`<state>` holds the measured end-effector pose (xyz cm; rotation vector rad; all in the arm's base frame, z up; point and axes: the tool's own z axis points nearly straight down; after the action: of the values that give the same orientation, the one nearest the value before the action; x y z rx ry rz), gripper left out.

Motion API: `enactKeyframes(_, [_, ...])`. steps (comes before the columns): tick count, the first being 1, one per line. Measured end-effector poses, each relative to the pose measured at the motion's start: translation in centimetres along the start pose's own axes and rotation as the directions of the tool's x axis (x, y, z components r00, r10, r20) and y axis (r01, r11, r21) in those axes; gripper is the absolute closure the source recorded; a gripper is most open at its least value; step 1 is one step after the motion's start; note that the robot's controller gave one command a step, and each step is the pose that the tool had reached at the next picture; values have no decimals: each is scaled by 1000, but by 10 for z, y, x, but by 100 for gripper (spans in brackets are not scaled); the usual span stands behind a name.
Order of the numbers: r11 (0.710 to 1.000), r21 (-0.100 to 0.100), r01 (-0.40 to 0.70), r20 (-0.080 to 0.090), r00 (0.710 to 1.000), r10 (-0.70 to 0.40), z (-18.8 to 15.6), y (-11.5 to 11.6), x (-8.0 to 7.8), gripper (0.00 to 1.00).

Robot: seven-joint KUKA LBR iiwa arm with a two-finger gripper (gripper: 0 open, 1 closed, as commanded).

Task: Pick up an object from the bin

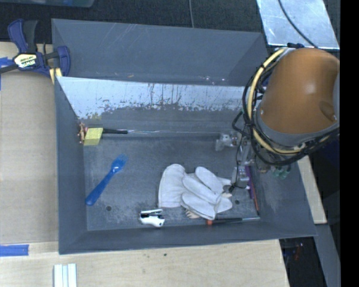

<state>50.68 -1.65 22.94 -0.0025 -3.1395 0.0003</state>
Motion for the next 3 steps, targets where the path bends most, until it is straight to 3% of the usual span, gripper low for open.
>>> enactKeyframes(1, [1000, 0, 0, 6, 1000, 0, -2, 0, -1, 0])
enactKeyframes(2, [997, -1, -77, 12, 997, 77, 146, -1, 15, 0])
enactKeyframes(3, [994, -3, -111, 25, 993, 111, 66, 21, 22, 0])
